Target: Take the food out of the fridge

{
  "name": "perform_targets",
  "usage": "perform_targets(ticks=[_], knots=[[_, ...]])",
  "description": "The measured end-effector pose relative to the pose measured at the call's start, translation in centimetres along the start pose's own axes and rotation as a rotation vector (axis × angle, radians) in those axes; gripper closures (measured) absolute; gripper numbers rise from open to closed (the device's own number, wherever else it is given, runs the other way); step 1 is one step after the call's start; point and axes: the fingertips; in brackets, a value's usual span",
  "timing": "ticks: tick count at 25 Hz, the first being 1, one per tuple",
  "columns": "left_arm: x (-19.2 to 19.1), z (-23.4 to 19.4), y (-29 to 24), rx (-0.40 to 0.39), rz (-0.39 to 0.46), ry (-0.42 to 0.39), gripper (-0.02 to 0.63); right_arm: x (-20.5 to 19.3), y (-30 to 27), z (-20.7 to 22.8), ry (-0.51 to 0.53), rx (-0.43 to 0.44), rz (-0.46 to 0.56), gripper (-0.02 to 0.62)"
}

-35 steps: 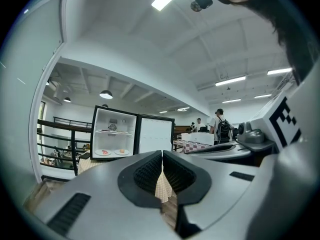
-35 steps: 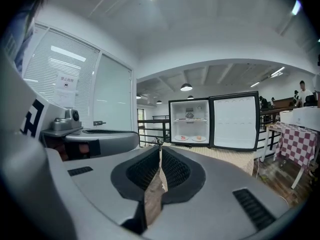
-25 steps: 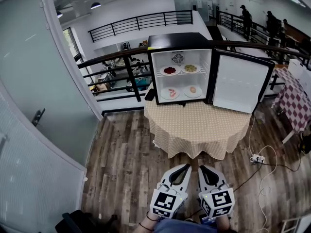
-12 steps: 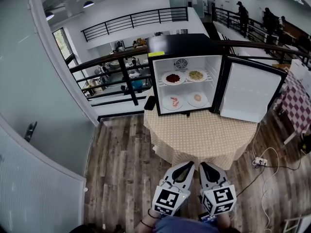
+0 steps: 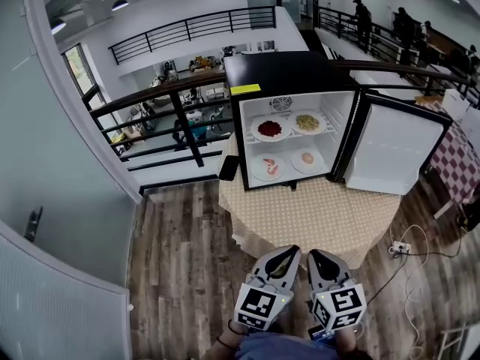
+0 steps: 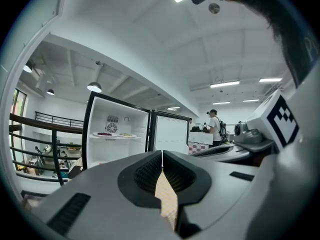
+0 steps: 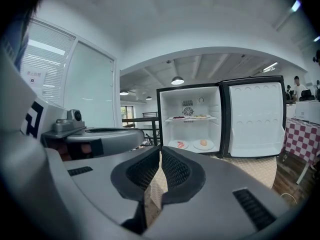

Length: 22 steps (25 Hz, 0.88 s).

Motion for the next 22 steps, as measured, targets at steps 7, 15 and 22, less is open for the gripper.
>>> perform_targets(ticks=[7,15,22], knots=[[-0.5,-3.0,-0.4,-0.035,-0.017,0.022,0.588,-0.9,-2.6,-0.4,-0.021,-0.032,-0.036,0.568],[-1.3,-4.6,-0.9,-0.038,-0.034,0.046,0.588,-1.1,-4.1,-0.4,-0.022,-0.036,-0.068,0.568],[-1.3,-5.9,-2.8,-0.04,-0.044,0.043,0.588,-0.5,-6.5,0.8,-0.029,-0.033,-0.07,0.568]])
Point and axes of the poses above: the fingertips, and each gripper's own axes: y backward along the fingers, z to its right, x out of its top, and after that the axes turned 6 degrees about y, right-handed
